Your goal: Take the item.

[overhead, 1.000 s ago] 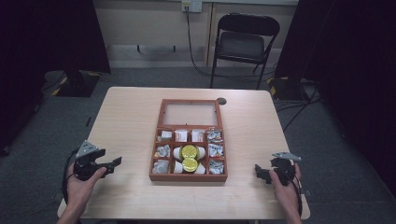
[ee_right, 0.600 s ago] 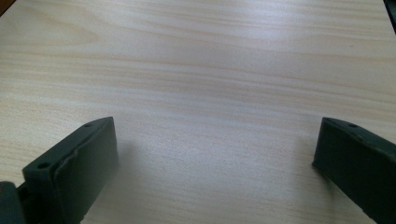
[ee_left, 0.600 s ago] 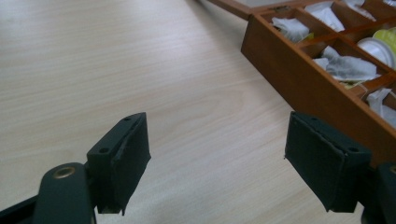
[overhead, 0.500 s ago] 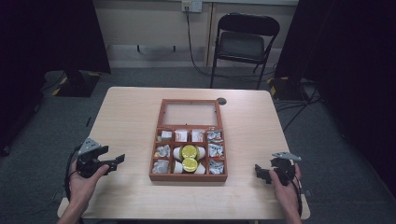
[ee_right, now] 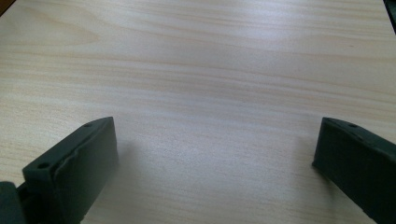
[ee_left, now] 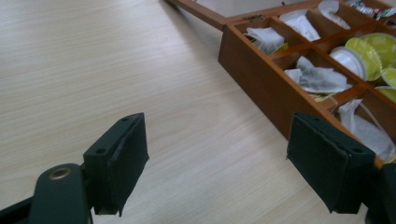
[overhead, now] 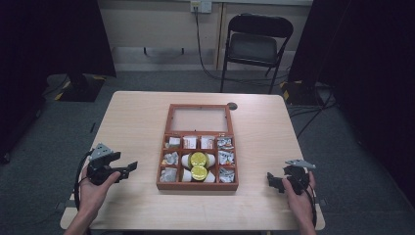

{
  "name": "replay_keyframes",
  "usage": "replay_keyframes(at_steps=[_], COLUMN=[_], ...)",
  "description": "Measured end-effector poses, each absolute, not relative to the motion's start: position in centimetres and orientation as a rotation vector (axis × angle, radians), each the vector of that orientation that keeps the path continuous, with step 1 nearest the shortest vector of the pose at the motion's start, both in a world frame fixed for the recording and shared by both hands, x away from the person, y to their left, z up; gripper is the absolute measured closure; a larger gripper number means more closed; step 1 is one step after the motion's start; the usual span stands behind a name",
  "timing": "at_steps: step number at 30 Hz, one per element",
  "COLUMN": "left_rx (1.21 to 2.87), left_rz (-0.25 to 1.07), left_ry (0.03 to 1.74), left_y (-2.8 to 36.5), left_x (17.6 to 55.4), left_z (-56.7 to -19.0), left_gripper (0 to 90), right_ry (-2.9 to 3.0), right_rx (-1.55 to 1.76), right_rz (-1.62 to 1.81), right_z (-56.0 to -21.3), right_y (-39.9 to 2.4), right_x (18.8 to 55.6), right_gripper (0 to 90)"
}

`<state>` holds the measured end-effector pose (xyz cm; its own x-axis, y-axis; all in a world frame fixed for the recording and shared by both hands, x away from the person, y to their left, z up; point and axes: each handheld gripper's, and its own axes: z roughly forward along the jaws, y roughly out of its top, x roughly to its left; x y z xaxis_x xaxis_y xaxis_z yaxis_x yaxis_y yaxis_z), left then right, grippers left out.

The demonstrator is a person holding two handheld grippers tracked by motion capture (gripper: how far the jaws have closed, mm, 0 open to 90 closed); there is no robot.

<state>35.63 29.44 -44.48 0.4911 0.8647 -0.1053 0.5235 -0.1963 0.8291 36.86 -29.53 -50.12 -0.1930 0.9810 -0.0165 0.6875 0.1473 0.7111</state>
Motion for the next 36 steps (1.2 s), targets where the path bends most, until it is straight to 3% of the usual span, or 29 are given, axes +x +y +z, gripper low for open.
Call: replay_keyframes(at_steps=[36], left_rx=[1.908], left_rz=[0.43], left_ry=[1.015], left_y=[22.4], left_x=[39.2], left_z=[-41.6], left_gripper=[21.0], right_ry=[1.947], right_rx=[1.587], right_rz=[0.797], right_z=[-50.1], right_y=[-29.5], right_x=[36.9], right_gripper=[0.0])
